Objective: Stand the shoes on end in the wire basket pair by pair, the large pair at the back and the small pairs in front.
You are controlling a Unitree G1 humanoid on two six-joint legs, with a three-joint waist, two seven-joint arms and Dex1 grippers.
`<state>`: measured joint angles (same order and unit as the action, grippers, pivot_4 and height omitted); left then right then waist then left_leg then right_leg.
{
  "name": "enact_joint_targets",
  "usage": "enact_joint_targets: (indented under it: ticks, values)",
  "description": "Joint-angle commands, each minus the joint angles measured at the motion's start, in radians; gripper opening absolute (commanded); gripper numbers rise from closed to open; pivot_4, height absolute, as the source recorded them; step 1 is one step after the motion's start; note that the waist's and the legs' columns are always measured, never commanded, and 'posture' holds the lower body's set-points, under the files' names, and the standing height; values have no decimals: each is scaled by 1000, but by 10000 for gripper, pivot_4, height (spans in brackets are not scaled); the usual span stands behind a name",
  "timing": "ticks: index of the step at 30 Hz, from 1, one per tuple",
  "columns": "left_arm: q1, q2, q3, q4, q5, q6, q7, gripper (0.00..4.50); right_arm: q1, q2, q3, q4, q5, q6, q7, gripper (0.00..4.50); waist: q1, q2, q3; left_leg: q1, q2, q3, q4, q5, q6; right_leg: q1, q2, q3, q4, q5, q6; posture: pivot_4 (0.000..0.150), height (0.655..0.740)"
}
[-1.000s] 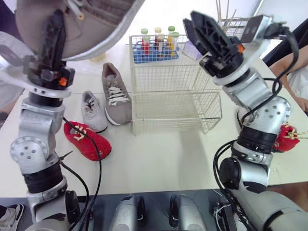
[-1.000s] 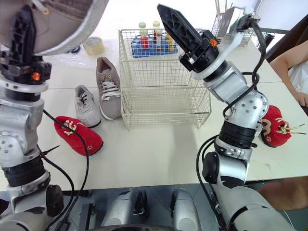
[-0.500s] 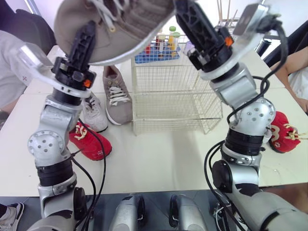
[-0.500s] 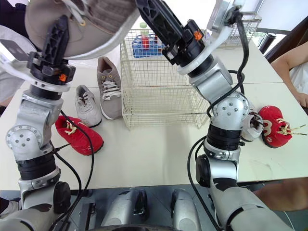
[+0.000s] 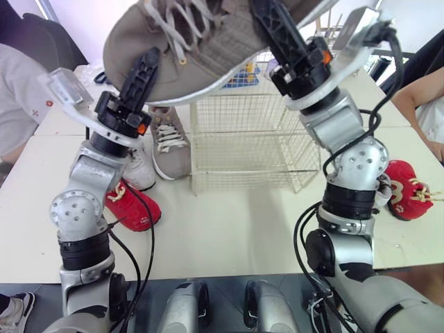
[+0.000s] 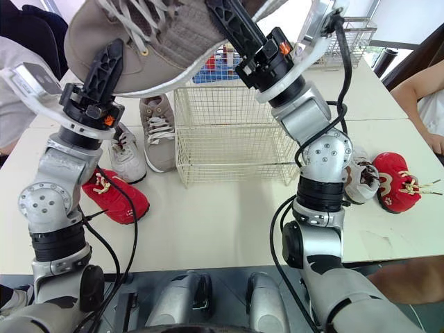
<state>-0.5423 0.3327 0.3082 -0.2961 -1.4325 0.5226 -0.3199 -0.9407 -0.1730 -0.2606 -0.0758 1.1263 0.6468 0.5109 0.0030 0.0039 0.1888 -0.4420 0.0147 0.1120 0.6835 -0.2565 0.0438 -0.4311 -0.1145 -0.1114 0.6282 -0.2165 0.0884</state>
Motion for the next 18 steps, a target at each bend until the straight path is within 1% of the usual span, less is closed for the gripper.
enact_joint_targets:
  ticks: [1,2,3,4,5,7,9,10,12,15,18]
  values:
    - [20,29,-33,-45,63,31,12,8735,-72,-34,-10,-15,-6,-28,35,18484,-1,0,0,0,0,0,0,0,0,0,0,0,0,0,0,1500,7371]
    - [24,32,-35,-44,79,32,26,8735,-80,-46,-12,-4,-13,-30,44,18349,-1,0,0,0,0,0,0,0,0,0,0,0,0,0,0,1500,7371]
    - [29,42,-36,-42,97,34,42,12865,-96,-70,-13,17,-30,-37,66,18329,-1,0,0,0,0,0,0,0,0,0,0,0,0,0,0,1500,7371]
    - [34,52,-37,-45,113,36,50,17633,-115,-97,-13,41,-52,-49,94,18323,0,0,0,0,0,0,0,0,0,0,0,0,0,0,0,1500,7371]
    - [45,72,-38,-63,125,47,57,21275,-143,-135,-16,82,-80,-66,132,18323,1,0,0,0,0,0,0,0,0,0,0,0,-1,0,0,1500,7371]
    - [59,95,-37,-87,132,62,59,31852,-176,-174,-18,129,-112,-84,176,18323,1,0,1,0,0,0,0,0,0,-1,0,0,-1,0,0,1500,7371]
    - [111,190,-47,-182,160,124,63,41779,-271,-286,-16,294,-195,-142,315,18323,0,-1,2,-1,0,0,0,0,0,-1,0,0,-1,0,0,1500,7371]
    - [140,241,-48,-232,168,155,57,41779,-319,-338,-10,381,-237,-176,388,18323,-4,0,3,-1,0,0,0,0,0,-2,0,0,-2,0,0,1500,7371]
    - [206,345,-23,-331,126,208,39,41779,-434,-424,14,583,-325,-266,534,18323,-4,0,3,-2,0,0,-1,0,0,-3,0,0,-2,0,0,1500,7371]
    - [282,452,48,-412,0,239,37,41779,-583,-495,62,840,-448,-386,722,18323,-12,0,4,-2,0,1,-3,-1,1,-3,0,0,-7,0,0,1500,7371]
    - [346,534,120,-456,-119,249,38,41779,-700,-539,96,1045,-556,-463,850,18323,-26,1,5,-2,1,1,-4,-1,0,-2,0,1,-8,0,0,1500,7371]
